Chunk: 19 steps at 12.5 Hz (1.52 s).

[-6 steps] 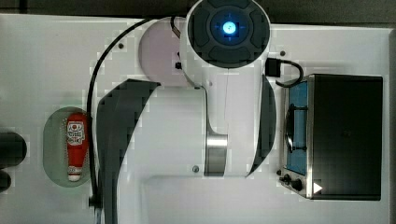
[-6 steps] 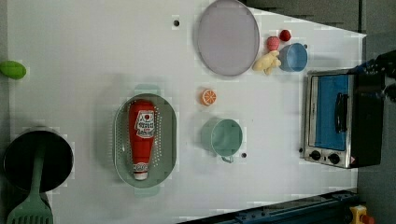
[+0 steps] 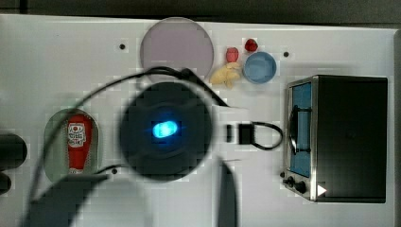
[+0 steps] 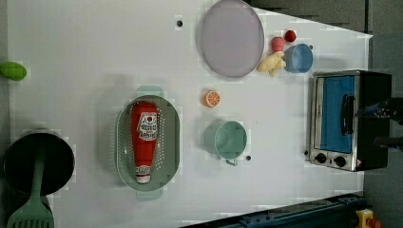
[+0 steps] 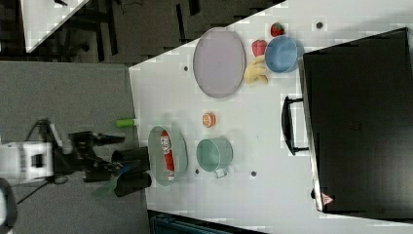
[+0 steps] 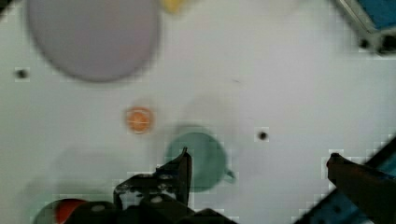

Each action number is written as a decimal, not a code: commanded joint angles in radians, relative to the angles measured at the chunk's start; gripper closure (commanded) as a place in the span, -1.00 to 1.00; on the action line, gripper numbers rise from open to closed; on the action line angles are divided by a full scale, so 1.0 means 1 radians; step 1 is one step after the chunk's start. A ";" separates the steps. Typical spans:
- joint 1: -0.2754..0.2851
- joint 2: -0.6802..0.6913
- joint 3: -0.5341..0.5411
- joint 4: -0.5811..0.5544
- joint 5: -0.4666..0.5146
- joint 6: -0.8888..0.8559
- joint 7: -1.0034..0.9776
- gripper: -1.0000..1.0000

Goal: Pick ketchup from strainer and place it on the table

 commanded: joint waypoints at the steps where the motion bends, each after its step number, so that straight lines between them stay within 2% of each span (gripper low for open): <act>1: 0.028 0.067 0.123 0.019 0.006 0.064 0.043 -1.00; 7: 0.040 0.209 0.414 0.016 0.005 0.189 0.043 -1.00; 11: 0.044 0.322 0.557 -0.045 -0.009 0.307 0.043 -1.00; 16: 0.064 0.437 0.592 -0.210 -0.130 0.667 0.043 -1.00; 19: 0.065 0.532 0.588 -0.271 -0.212 0.815 0.043 -1.00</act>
